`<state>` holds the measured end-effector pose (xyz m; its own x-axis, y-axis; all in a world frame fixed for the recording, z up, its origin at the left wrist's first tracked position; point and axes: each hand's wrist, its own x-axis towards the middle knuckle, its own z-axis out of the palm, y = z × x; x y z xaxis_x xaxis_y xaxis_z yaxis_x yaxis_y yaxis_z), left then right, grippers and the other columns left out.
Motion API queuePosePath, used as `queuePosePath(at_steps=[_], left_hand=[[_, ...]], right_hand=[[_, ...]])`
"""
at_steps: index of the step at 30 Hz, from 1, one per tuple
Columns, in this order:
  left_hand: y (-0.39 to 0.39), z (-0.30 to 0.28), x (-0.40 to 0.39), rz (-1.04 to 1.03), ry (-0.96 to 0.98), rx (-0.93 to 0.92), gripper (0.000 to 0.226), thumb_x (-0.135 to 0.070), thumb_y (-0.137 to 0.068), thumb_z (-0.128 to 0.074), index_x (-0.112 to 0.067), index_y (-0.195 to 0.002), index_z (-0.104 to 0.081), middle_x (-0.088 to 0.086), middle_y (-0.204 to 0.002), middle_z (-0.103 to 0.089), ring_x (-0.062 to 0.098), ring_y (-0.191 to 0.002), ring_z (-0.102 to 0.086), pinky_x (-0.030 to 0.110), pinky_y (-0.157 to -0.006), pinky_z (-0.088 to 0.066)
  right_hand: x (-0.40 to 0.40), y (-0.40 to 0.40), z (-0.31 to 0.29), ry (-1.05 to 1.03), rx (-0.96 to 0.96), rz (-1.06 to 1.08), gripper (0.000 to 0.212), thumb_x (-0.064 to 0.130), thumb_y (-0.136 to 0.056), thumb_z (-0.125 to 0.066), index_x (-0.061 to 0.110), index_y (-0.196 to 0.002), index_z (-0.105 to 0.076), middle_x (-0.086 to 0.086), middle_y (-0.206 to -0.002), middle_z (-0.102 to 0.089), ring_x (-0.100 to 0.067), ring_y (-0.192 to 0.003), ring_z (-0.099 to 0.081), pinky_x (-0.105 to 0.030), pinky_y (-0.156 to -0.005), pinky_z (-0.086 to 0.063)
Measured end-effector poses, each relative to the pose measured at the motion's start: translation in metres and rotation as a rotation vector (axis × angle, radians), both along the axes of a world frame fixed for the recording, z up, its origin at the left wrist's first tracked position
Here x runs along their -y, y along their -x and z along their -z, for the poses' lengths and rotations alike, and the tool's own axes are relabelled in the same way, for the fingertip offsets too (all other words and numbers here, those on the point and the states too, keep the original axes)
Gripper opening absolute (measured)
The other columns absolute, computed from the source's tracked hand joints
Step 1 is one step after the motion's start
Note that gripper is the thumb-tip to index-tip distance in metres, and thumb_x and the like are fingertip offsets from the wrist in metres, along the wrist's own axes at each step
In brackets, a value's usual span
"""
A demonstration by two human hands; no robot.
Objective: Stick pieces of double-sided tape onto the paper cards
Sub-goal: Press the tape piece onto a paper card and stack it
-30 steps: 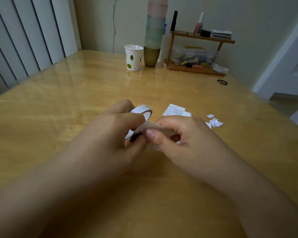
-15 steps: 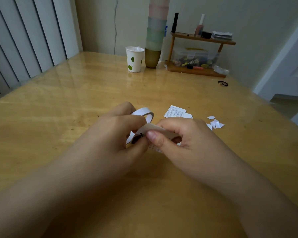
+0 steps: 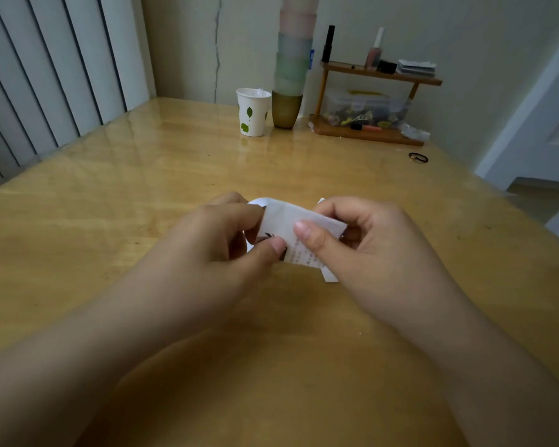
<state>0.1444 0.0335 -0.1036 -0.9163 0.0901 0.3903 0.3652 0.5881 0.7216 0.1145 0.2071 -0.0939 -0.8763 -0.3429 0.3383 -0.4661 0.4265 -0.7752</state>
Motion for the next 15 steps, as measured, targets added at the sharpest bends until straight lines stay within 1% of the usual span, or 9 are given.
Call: queuePosePath(at_steps=[1, 2, 4, 6, 7, 10, 12, 14, 15], left_hand=[[-0.0005, -0.0012, -0.0003, -0.006, -0.039, 0.024, 0.030, -0.046, -0.084, -0.056, -0.022, -0.065, -0.058, -0.016, -0.070, -0.050, 0.004, -0.053, -0.045, 0.012, -0.051, -0.034], [-0.0003, -0.0020, -0.0004, -0.013, -0.074, 0.048, 0.020, -0.043, -0.079, -0.058, -0.026, -0.069, -0.059, -0.017, -0.067, -0.051, 0.003, -0.051, -0.045, 0.011, -0.050, -0.034], [0.0005, -0.0018, 0.0000, -0.034, -0.129, 0.088, 0.012, -0.041, -0.075, -0.060, -0.028, -0.074, -0.061, -0.017, -0.056, -0.050, 0.003, -0.046, -0.041, 0.012, -0.045, -0.032], [0.0017, -0.0003, 0.0015, -0.068, -0.190, 0.125, 0.013, -0.041, -0.074, -0.063, -0.028, -0.075, -0.063, -0.014, -0.046, -0.044, 0.005, -0.042, -0.035, 0.014, -0.041, -0.027], [0.0021, -0.0005, 0.0020, -0.080, -0.225, 0.141, 0.013, -0.041, -0.074, -0.064, -0.028, -0.075, -0.063, -0.012, -0.044, -0.043, 0.005, -0.041, -0.033, 0.015, -0.040, -0.024], [0.0037, -0.0004, 0.0032, -0.082, -0.285, 0.165, 0.011, -0.040, -0.078, -0.064, -0.029, -0.075, -0.065, -0.009, -0.047, -0.045, 0.007, -0.044, -0.032, 0.017, -0.040, -0.023], [0.0037, -0.0001, 0.0034, -0.068, -0.302, 0.169, 0.016, -0.044, -0.076, -0.063, -0.028, -0.074, -0.066, -0.011, -0.046, -0.043, 0.006, -0.043, -0.031, 0.015, -0.040, -0.023], [0.0030, -0.0007, 0.0036, -0.042, -0.327, 0.174, 0.026, -0.051, -0.067, -0.059, -0.027, -0.071, -0.066, -0.012, -0.046, -0.042, 0.006, -0.043, -0.029, 0.014, -0.040, -0.022], [0.0026, -0.0011, 0.0035, -0.036, -0.335, 0.180, 0.028, -0.052, -0.063, -0.058, -0.026, -0.070, -0.066, -0.012, -0.046, -0.043, 0.006, -0.043, -0.029, 0.014, -0.039, -0.021]], right_hand=[[-0.0002, 0.0008, -0.0002, 0.043, 0.017, 0.007, 0.019, 0.033, -0.085, -0.066, 0.023, -0.069, -0.064, -0.001, -0.063, -0.061, -0.024, -0.062, -0.059, -0.036, -0.054, -0.048], [-0.0001, 0.0013, -0.0004, 0.082, 0.037, 0.008, 0.017, 0.032, -0.085, -0.068, 0.022, -0.071, -0.065, -0.004, -0.066, -0.064, -0.028, -0.066, -0.062, -0.041, -0.056, -0.050], [-0.0003, 0.0014, -0.0014, 0.136, 0.077, 0.006, 0.014, 0.030, -0.083, -0.070, 0.020, -0.075, -0.067, -0.011, -0.071, -0.066, -0.033, -0.067, -0.062, -0.047, -0.058, -0.051], [-0.0013, 0.0017, -0.0028, 0.170, 0.114, 0.011, 0.016, 0.029, -0.082, -0.070, 0.015, -0.073, -0.067, -0.012, -0.071, -0.068, -0.030, -0.062, -0.061, -0.047, -0.057, -0.051], [-0.0019, 0.0021, -0.0035, 0.178, 0.129, 0.015, 0.017, 0.029, -0.081, -0.070, 0.014, -0.072, -0.067, -0.012, -0.071, -0.068, -0.029, -0.061, -0.060, -0.045, -0.055, -0.050], [-0.0031, 0.0028, -0.0056, 0.198, 0.162, 0.022, 0.018, 0.028, -0.080, -0.070, 0.014, -0.070, -0.068, -0.012, -0.070, -0.068, -0.024, -0.058, -0.057, -0.036, -0.052, -0.047], [-0.0034, 0.0032, -0.0054, 0.203, 0.165, 0.019, 0.018, 0.029, -0.081, -0.069, 0.014, -0.070, -0.068, -0.012, -0.069, -0.068, -0.021, -0.057, -0.055, -0.032, -0.053, -0.045], [-0.0034, 0.0043, -0.0033, 0.197, 0.165, 0.020, 0.020, 0.032, -0.083, -0.067, 0.016, -0.071, -0.069, -0.016, -0.070, -0.067, -0.023, -0.057, -0.054, -0.036, -0.055, -0.046], [-0.0033, 0.0048, -0.0022, 0.195, 0.163, 0.022, 0.021, 0.033, -0.084, -0.065, 0.016, -0.072, -0.069, -0.018, -0.072, -0.066, -0.025, -0.059, -0.055, -0.041, -0.057, -0.047]])
